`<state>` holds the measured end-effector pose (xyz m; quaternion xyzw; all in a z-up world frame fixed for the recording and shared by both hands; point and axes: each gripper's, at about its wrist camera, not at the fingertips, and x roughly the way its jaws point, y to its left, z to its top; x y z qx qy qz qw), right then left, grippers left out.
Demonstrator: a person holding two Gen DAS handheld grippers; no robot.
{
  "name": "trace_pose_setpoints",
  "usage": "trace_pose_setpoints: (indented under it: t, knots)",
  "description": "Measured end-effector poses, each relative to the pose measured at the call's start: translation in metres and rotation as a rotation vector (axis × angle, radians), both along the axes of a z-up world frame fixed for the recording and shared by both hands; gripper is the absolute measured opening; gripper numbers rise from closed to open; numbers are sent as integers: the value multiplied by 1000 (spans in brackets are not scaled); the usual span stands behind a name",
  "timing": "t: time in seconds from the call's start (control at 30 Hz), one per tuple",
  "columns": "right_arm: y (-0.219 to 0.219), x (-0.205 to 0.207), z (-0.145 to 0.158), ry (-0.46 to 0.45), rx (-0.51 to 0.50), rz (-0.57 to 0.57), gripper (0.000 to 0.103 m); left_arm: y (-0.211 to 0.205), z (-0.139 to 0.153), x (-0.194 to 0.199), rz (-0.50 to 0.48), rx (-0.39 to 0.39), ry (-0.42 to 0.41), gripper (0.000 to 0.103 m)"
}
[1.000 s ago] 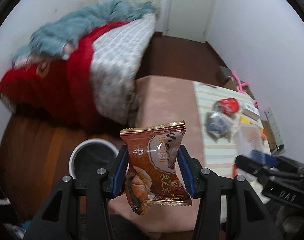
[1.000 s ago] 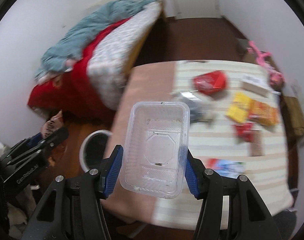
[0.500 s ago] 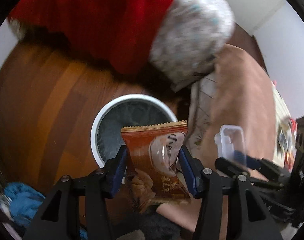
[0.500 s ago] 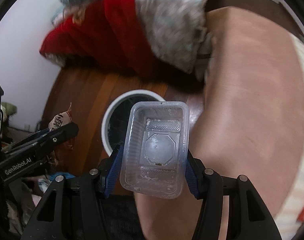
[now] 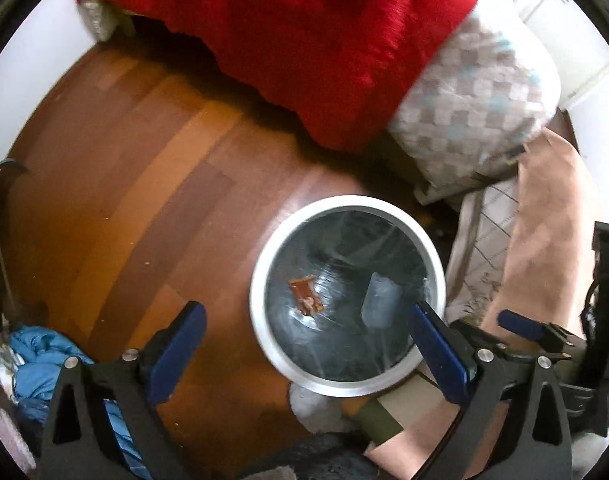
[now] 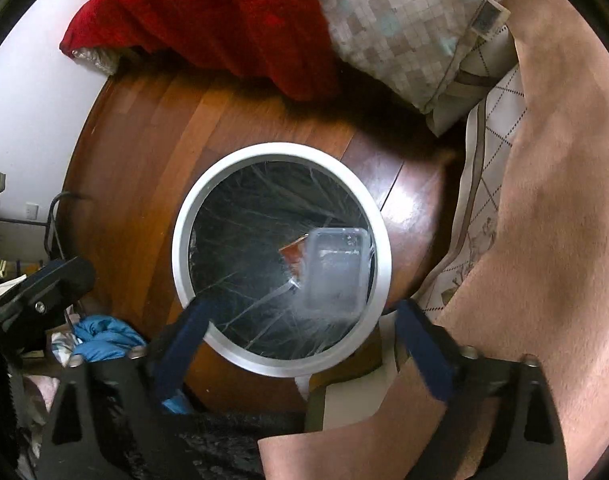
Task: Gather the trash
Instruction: 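Move both tools back from the bin toward the table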
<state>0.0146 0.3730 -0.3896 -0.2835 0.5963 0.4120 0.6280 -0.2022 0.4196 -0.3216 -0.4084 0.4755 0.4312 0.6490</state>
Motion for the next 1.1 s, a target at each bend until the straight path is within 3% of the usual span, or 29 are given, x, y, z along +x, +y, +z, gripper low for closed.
trace_pose_setpoints:
  t: [0.2, 0.4, 0.5, 0.77, 1.1]
  knots:
    - [-2, -5, 9, -89, -53, 30, 102, -11, 8, -14, 22, 57, 71, 103]
    - [-13, -16, 19, -198, -110, 39, 102, -27, 20, -14, -1, 87, 96, 103]
    - [-17, -18, 26, -209, -104, 40, 102, -34, 27, -14, -11, 100, 97, 103]
    - [-34, -27, 58, -213, -39, 30, 102, -57, 57, -12, -28, 143, 75, 103]
    - [-73, -43, 133, -215, 129, 1, 102, -94, 120, -8, -57, 247, 25, 103]
